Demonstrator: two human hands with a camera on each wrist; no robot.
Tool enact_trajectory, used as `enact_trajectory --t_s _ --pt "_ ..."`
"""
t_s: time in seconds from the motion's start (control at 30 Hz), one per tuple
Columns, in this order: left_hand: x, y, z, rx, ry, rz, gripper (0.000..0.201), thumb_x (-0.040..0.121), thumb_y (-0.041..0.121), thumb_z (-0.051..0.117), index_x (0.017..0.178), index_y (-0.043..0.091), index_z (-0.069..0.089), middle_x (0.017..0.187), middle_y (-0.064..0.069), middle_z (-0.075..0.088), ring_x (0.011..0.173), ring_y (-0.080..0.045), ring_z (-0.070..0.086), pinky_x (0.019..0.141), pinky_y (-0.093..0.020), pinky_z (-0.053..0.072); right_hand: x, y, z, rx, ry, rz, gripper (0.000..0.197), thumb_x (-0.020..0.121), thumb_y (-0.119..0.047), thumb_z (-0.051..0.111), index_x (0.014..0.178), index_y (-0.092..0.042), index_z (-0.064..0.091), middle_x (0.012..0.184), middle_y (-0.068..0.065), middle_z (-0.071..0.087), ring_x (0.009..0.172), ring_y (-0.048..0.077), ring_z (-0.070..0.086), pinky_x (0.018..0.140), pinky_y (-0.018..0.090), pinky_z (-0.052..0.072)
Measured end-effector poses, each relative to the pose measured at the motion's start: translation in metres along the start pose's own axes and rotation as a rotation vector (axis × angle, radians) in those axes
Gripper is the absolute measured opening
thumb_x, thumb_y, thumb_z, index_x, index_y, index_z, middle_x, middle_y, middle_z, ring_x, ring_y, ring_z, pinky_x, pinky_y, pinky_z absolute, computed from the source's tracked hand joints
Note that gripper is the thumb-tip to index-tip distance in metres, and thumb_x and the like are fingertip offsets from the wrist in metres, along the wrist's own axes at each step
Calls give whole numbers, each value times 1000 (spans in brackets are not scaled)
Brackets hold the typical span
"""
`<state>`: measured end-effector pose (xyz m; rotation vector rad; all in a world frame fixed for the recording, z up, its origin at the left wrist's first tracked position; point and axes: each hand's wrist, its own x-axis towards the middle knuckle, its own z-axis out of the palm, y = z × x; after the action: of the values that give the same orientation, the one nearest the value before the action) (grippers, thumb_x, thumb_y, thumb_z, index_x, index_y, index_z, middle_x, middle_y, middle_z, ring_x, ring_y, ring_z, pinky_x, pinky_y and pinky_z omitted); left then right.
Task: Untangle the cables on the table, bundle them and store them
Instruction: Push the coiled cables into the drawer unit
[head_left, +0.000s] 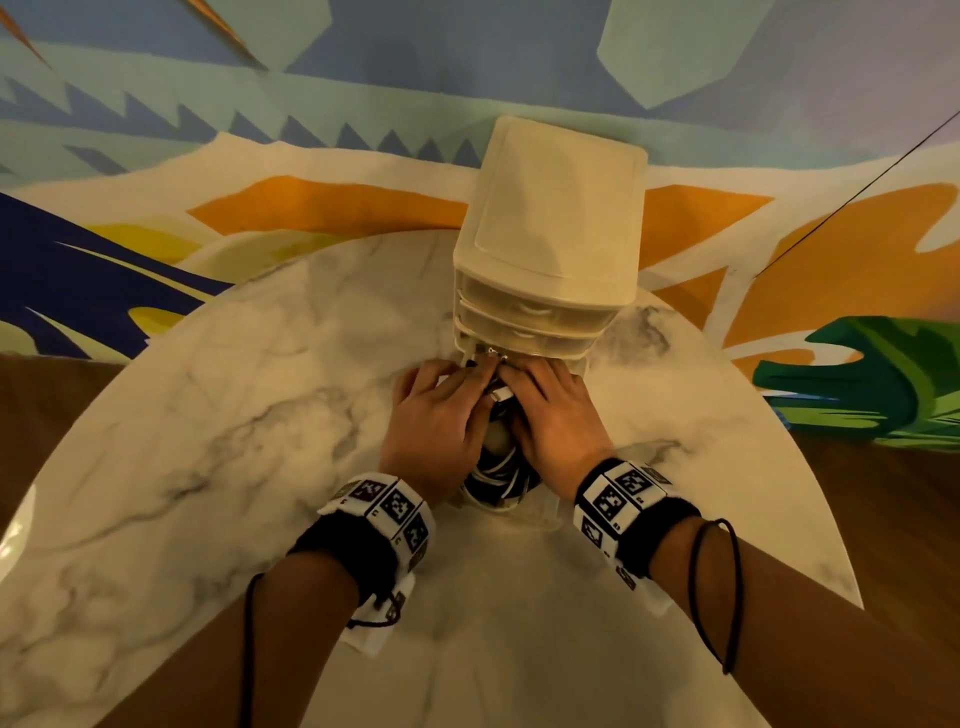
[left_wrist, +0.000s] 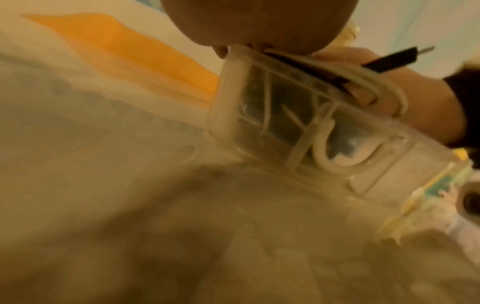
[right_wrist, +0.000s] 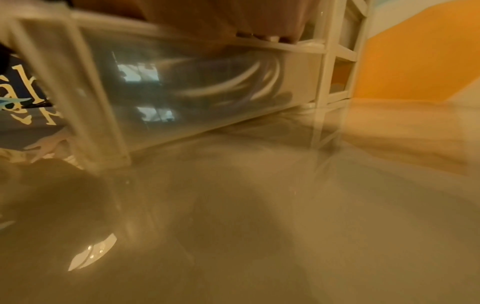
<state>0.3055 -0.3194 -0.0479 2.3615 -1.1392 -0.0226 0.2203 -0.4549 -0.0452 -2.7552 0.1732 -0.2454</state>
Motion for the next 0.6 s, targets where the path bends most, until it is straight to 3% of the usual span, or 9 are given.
enact_trajectory --t_s 0.1,0.23,0.33,0.4,0.47,0.6 --pt "-2 -2 0 116 -134 8 60 90 44 31 141 14 41 135 -4 55 132 -22 40 111 -39 18 1 0 -2 -57 -22 -8 46 82 -24 45 126 -12 53 128 9 55 117 29 47 88 41 46" --pt "-3 -2 5 119 -234 -24 68 87 45 19 148 14 25 152 -2 33 143 -17 21 116 -39 13 -6 -6 -6 -181 -91 -3 57 82 -25 41 137 -11 45 140 8 49 129 26 40 98 41 45" --pt "-2 -2 7 77 -249 -45 71 86 50 14 150 17 17 154 0 28 143 -15 21 116 -35 13 -23 -9 -8 -146 -172 -9 63 92 -39 31 150 -15 21 158 6 18 147 22 8 117 40 17" --pt "-3 -2 8 31 -273 -53 74 86 53 14 151 18 11 156 1 22 143 -14 18 116 -34 14 -27 -11 -9 -110 -203 5 63 97 -52 17 151 -20 12 160 3 5 147 20 -6 119 42 3" --pt "-3 -2 8 2 -276 -55 70 90 50 19 151 19 8 157 1 19 144 -15 18 116 -34 16 -31 -14 -6 -105 -191 33 67 95 -60 11 150 -22 17 160 3 6 147 20 -8 119 46 3" --pt "-4 -5 11 -63 -223 -37 57 98 30 31 150 20 12 156 1 21 142 -16 24 113 -33 22 -56 -18 2 -133 -211 -21 67 94 -61 25 145 -19 35 157 5 19 147 26 4 117 52 9"
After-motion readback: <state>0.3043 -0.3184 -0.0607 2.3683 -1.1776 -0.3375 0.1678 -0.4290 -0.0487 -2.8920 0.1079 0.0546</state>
